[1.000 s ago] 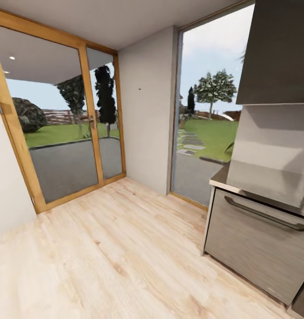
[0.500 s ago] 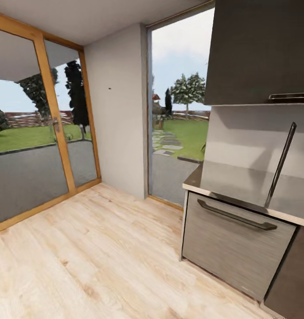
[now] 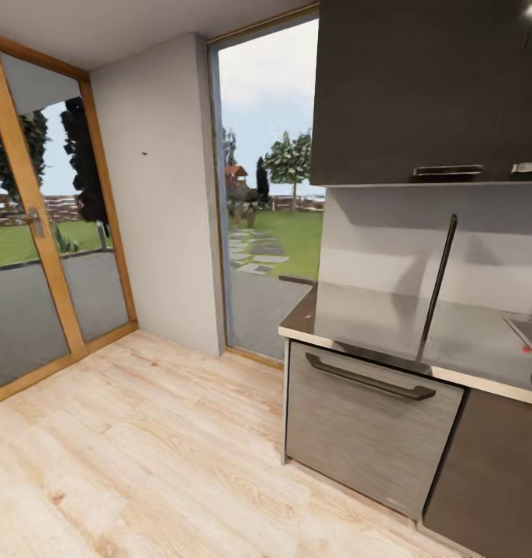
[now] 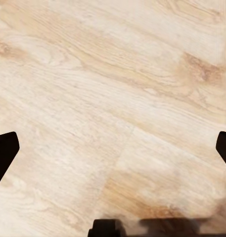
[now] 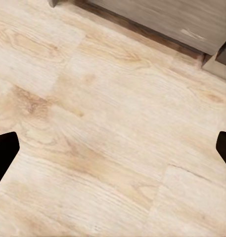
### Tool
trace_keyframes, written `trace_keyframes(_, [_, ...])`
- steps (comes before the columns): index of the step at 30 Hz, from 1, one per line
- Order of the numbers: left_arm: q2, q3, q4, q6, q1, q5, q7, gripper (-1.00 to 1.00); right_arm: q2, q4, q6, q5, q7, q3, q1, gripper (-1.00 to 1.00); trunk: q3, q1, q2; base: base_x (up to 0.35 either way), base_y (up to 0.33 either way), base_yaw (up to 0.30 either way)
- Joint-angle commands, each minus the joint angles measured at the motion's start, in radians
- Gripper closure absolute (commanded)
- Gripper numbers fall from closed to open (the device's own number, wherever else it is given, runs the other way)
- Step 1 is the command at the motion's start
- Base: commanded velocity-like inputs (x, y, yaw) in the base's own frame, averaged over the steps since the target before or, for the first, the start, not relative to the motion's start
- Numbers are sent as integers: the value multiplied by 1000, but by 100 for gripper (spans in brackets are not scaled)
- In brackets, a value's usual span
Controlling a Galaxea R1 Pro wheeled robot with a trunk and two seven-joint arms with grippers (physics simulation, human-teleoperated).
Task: Pick up the poster from the kitchen countertop and hang it on one of the wall nails in the kitchen.
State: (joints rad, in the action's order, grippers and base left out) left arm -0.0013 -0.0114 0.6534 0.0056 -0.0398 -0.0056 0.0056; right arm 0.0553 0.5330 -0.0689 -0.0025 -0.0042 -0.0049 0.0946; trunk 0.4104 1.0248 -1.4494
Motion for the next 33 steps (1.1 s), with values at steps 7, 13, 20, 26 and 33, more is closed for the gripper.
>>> trace_keyframes(7, [0, -1, 1, 1, -1, -1, 1, -100, 1, -4, -66, 5, 0, 2, 1, -100, 1, 0, -1, 9, -7, -29])
trace_keyframes(13, [1, -1, 0, 1, 0, -1, 0, -100, -3, 9, -121, 1, -2, 4, 1, -100, 1, 0, -1, 0, 0, -1])
trace_keyframes(20, [19, -7, 2, -1, -1, 2, -1, -100, -31, 556, 25, 7, -270, 6, 1, -100, 1, 0, -1, 0, 0, 0])
trace_keyframes(26, [20, -8, 2, -1, -1, 2, -2, -100, -38, 849, 280, 5, -379, 5, 42, -100, 1, 0, -1, 0, 0, 0])
trace_keyframes(33, [20, -9, 2, -1, -1, 3, -2, -100, -39, 914, 431, 5, -530, 5, 204, -100, 1, 0, -1, 0, 0, 0])
